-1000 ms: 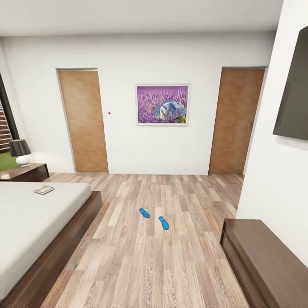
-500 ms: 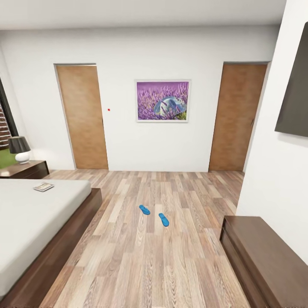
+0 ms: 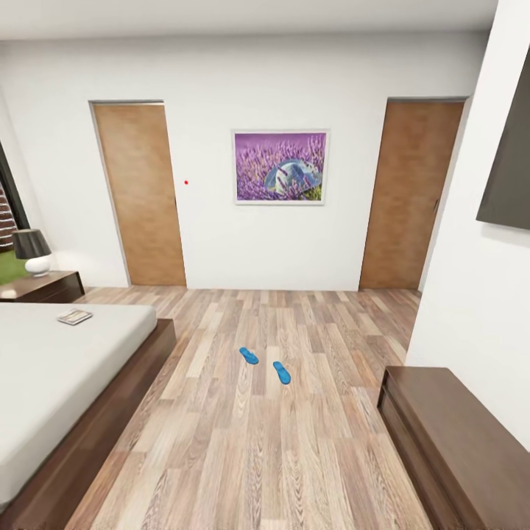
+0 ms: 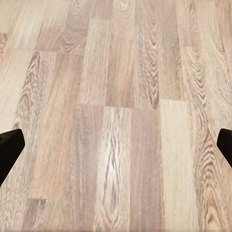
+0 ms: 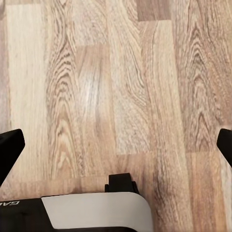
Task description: In the bedroom, move the book from the bed onto either nightstand, and place the two sandals side by side next to the bed.
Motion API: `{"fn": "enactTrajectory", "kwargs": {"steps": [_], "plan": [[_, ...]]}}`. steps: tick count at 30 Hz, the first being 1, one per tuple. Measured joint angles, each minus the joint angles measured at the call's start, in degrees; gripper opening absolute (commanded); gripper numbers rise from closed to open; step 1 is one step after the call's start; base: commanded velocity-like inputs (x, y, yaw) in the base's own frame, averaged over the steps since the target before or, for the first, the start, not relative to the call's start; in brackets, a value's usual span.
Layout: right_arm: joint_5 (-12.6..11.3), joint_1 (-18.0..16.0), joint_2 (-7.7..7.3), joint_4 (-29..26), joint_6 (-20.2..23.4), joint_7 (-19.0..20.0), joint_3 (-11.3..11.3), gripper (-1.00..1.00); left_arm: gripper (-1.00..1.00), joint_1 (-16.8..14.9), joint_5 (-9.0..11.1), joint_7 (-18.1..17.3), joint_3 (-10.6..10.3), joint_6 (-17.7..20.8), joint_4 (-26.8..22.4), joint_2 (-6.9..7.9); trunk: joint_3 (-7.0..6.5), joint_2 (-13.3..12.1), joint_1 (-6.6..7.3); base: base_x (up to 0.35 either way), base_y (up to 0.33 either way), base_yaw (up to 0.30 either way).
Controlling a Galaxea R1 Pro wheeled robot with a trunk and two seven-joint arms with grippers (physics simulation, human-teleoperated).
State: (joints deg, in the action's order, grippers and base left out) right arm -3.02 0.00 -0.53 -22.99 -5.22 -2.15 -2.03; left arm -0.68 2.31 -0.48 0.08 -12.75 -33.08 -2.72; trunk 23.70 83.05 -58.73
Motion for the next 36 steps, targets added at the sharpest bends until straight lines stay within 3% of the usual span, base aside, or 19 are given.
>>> {"fn": "enactTrajectory", "kwargs": {"steps": [36], "plan": [[0.0,0.0,0.0,0.0,0.0,0.0,0.0,1.0,1.0,0.0,0.0,0.0,0.0,0.0,0.0,0.0,3.28,0.0,0.0,0.0,0.0,0.0]]}}
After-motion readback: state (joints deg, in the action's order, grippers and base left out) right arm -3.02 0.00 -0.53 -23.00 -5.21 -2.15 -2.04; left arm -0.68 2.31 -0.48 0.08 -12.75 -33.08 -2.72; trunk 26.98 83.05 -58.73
